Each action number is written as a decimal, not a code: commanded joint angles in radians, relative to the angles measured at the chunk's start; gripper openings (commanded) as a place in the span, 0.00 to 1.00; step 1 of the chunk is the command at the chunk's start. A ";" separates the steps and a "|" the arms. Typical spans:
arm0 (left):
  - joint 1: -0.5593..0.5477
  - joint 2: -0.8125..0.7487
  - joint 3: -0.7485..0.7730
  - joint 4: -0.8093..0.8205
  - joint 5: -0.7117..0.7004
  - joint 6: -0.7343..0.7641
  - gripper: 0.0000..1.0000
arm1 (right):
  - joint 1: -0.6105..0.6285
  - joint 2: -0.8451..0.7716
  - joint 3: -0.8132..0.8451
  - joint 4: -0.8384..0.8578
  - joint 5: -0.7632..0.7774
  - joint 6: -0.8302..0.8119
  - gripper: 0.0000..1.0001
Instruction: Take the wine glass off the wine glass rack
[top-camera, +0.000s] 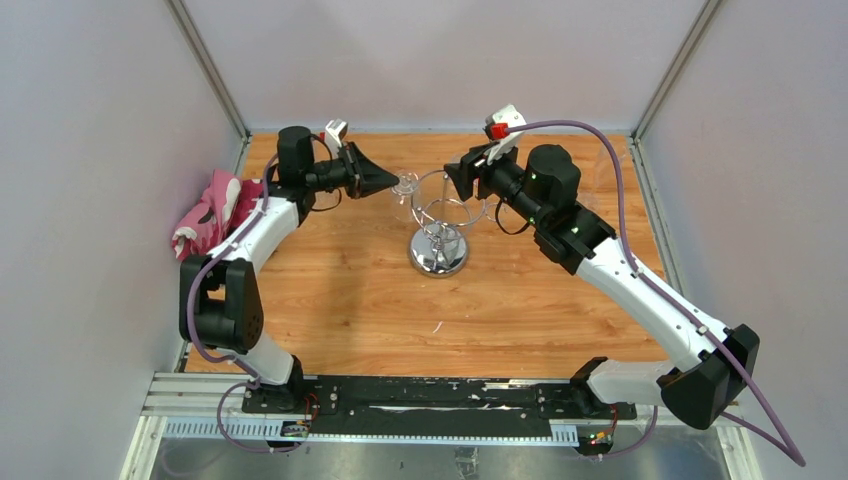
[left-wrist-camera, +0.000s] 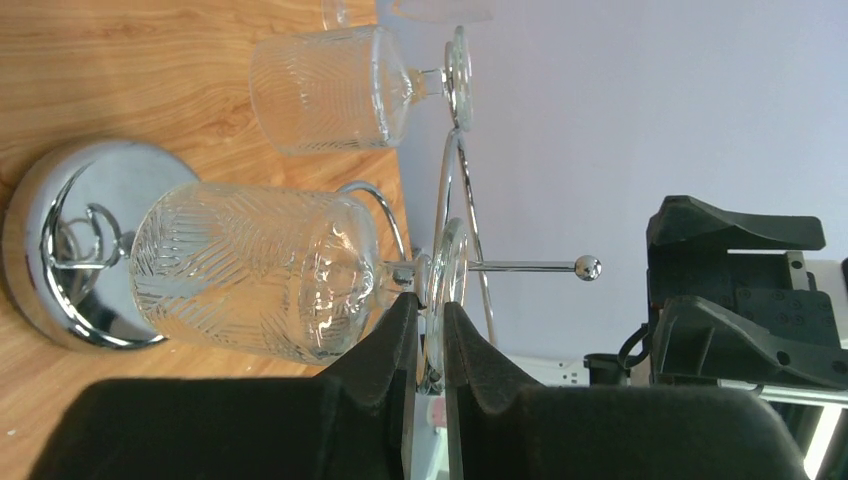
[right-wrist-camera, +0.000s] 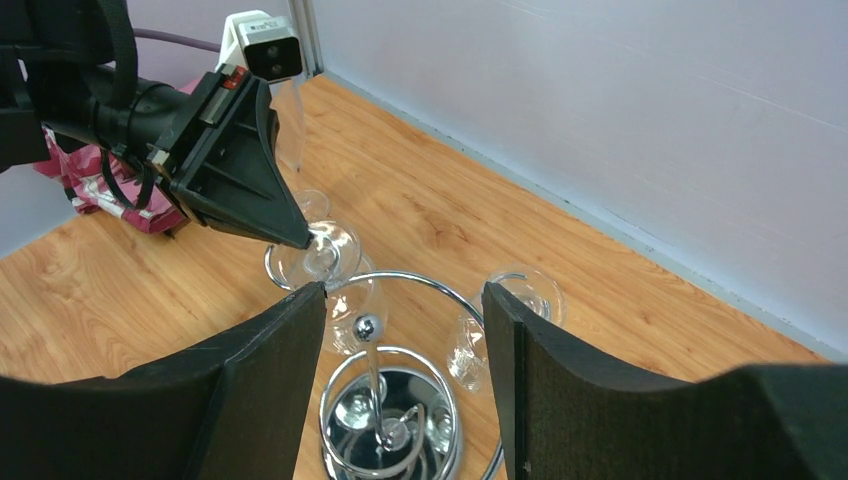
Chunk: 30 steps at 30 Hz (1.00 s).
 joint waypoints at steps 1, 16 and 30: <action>0.031 -0.094 0.021 0.096 0.059 -0.017 0.00 | 0.014 0.007 -0.012 0.026 -0.008 0.012 0.64; 0.032 -0.055 -0.060 0.095 0.076 0.041 0.00 | 0.014 0.008 -0.014 0.024 -0.008 0.012 0.64; 0.032 -0.085 -0.090 0.095 0.104 0.057 0.40 | 0.014 0.022 -0.011 0.026 -0.019 0.012 0.64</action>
